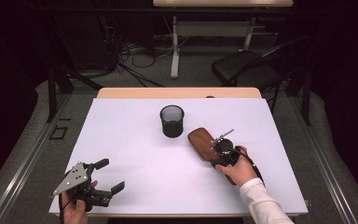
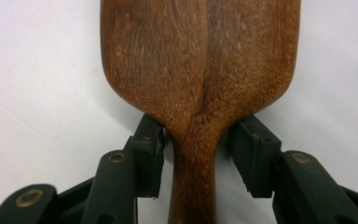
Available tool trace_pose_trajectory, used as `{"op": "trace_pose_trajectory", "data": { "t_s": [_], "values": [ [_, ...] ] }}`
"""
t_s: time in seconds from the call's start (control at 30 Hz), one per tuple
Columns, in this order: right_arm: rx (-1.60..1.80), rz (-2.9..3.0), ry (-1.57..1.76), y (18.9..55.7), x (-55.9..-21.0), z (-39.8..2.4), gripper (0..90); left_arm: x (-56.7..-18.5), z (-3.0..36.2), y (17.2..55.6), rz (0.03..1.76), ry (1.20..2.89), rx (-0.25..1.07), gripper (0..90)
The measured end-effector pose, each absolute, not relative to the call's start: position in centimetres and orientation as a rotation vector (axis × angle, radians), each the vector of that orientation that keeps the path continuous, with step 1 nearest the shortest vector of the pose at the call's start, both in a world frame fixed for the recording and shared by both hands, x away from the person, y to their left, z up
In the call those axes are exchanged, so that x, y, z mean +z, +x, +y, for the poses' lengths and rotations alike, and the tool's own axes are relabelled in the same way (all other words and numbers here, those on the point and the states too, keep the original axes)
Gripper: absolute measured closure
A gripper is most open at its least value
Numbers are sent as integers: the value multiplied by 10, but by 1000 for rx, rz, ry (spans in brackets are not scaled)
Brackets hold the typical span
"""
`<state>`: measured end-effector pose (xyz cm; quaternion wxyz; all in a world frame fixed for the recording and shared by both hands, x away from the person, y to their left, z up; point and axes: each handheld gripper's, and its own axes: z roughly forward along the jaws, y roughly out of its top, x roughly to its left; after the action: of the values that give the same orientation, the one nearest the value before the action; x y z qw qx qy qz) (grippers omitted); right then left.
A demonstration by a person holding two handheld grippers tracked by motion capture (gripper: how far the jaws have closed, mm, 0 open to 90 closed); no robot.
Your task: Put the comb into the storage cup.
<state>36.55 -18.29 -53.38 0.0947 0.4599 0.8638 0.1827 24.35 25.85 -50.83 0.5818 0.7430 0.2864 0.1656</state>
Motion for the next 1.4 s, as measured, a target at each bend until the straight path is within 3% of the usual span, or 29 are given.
{"op": "trace_pose_trajectory", "data": {
  "t_s": [0.77,1.4],
  "values": [
    [458,2593,1396,371,-530,-179,688,-507,260,243,673,1731,392,11],
    [482,2626,1463,377,-530,-185,713,-507,261,243,675,1729,396,11]
  ]
}}
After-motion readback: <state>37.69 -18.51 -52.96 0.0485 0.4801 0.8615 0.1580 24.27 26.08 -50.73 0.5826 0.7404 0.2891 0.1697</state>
